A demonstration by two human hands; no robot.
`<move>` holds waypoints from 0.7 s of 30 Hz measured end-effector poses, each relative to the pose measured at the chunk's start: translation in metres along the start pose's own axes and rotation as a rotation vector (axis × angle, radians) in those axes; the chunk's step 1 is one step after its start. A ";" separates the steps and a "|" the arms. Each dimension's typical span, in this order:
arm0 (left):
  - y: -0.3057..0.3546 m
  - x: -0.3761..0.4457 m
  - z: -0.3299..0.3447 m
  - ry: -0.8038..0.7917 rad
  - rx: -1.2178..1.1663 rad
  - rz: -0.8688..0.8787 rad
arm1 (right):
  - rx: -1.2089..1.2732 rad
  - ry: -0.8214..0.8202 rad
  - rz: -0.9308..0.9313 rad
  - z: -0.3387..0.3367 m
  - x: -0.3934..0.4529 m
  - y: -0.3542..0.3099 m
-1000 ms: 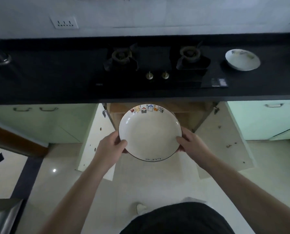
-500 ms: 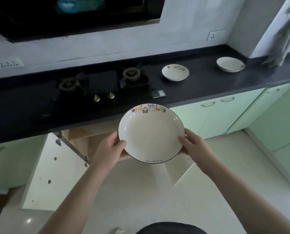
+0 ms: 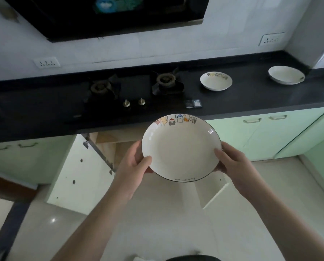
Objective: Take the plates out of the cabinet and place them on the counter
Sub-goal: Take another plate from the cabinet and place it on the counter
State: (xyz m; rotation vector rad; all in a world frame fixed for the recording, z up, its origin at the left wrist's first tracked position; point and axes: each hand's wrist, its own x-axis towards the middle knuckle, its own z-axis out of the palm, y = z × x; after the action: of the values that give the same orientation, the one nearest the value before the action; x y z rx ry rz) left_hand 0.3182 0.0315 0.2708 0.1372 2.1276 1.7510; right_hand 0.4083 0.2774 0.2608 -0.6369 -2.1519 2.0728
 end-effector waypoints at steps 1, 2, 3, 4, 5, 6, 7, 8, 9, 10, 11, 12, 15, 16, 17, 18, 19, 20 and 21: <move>-0.001 -0.003 -0.013 0.021 -0.002 0.000 | -0.011 -0.017 -0.005 0.013 0.002 -0.003; -0.001 -0.005 -0.027 0.042 -0.005 0.002 | -0.022 -0.030 -0.012 0.028 0.004 -0.006; -0.002 -0.007 -0.042 0.061 -0.014 0.004 | -0.033 -0.045 -0.017 0.043 0.006 -0.009; -0.004 -0.009 -0.058 0.083 -0.027 0.002 | -0.039 -0.061 -0.023 0.061 0.008 -0.013; -0.005 -0.011 -0.074 0.104 -0.038 0.000 | -0.040 -0.076 -0.029 0.079 0.010 -0.017; -0.008 -0.013 -0.092 0.121 -0.046 -0.006 | -0.035 -0.088 -0.031 0.097 0.012 -0.020; -0.011 -0.015 -0.110 0.139 -0.054 -0.012 | -0.028 -0.104 -0.030 0.117 0.013 -0.024; -0.014 -0.017 -0.129 0.159 -0.065 -0.014 | -0.017 -0.126 -0.027 0.137 0.014 -0.027; -0.018 -0.020 -0.148 0.178 -0.075 -0.017 | -0.008 -0.146 -0.024 0.157 0.015 -0.029; -0.020 -0.024 -0.167 0.191 -0.081 -0.019 | -0.002 -0.154 -0.017 0.177 0.015 -0.031; -0.023 -0.027 -0.186 0.207 -0.085 -0.019 | -0.002 -0.162 -0.014 0.198 0.015 -0.033; -0.027 -0.030 -0.205 0.227 -0.087 -0.021 | -0.004 -0.173 -0.012 0.219 0.015 -0.034; -0.036 -0.041 -0.258 0.298 -0.092 -0.046 | -0.009 -0.207 0.006 0.277 0.015 -0.037; -0.038 -0.045 -0.274 0.314 -0.098 -0.049 | -0.008 -0.221 0.006 0.294 0.016 -0.038; -0.040 -0.050 -0.288 0.328 -0.106 -0.047 | -0.010 -0.236 0.005 0.312 0.016 -0.039; -0.042 -0.055 -0.303 0.346 -0.110 -0.040 | -0.020 -0.255 0.000 0.328 0.016 -0.039; -0.044 -0.059 -0.316 0.365 -0.117 -0.032 | -0.034 -0.274 -0.008 0.344 0.017 -0.039; -0.046 -0.062 -0.328 0.382 -0.130 -0.026 | -0.049 -0.294 -0.016 0.359 0.018 -0.040; -0.049 -0.065 -0.340 0.397 -0.144 -0.025 | -0.063 -0.313 -0.019 0.374 0.020 -0.043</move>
State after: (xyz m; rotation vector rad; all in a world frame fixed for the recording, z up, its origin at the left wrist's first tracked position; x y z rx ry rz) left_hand 0.2672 -0.3141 0.2899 -0.2988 2.2379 2.0448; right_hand 0.2522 -0.0654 0.2694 -0.3107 -2.3797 2.2293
